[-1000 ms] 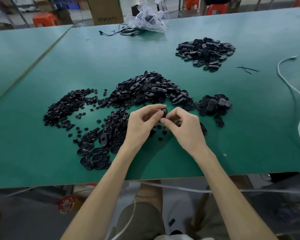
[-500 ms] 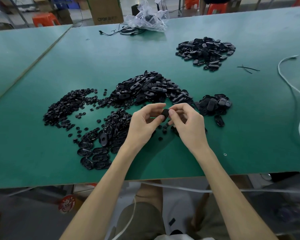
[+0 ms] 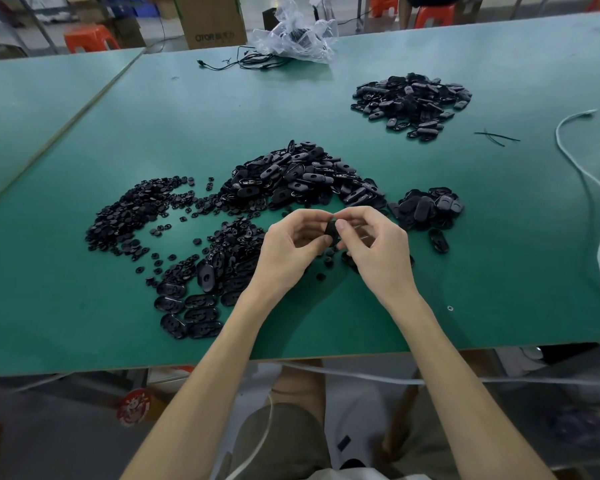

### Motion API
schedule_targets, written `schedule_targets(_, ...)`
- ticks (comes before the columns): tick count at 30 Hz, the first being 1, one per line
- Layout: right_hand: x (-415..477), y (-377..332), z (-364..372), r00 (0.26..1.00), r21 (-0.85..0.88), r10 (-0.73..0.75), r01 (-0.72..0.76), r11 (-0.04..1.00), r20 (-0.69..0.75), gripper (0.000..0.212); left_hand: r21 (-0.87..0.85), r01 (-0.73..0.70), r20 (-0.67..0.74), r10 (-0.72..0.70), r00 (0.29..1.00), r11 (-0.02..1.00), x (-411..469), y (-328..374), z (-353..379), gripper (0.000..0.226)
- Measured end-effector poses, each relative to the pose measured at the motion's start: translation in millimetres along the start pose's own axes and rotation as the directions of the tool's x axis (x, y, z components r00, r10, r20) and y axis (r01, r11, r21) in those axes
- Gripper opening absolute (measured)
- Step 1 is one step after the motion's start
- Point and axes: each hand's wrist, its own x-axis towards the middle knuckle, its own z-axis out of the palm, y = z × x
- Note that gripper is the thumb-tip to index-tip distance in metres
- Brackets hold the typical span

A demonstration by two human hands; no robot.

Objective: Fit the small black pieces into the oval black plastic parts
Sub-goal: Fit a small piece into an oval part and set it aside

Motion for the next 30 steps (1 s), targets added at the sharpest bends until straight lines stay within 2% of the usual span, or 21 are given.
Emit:
schedule_targets(13, -0.4, -0.3, -1.9, 1.0, -0.024, 0.004, -0.004, 1.0, -0.017, 0.016, 0.051, -0.013, -0.006, 0.014, 1.0, 0.999, 0.4, 2.5, 1.0, 0.037)
schedule_targets(23, -1.4, -0.5, -3.4, 0.996, 0.087, 0.08, -0.076, 0.993, -0.046, 0.013, 0.05, -0.002, -0.043, 0.004, 0.999, 0.999, 0.3, 2.7, 1.4, 0.027)
schedule_targets(30, -0.9, -1.7, -3.1, 0.997, 0.093, 0.081, -0.08, 0.992, -0.005, 0.012, 0.09, 0.029, -0.038, -0.026, 0.999, 0.996, -0.3, 0.8, 2.5, 0.015)
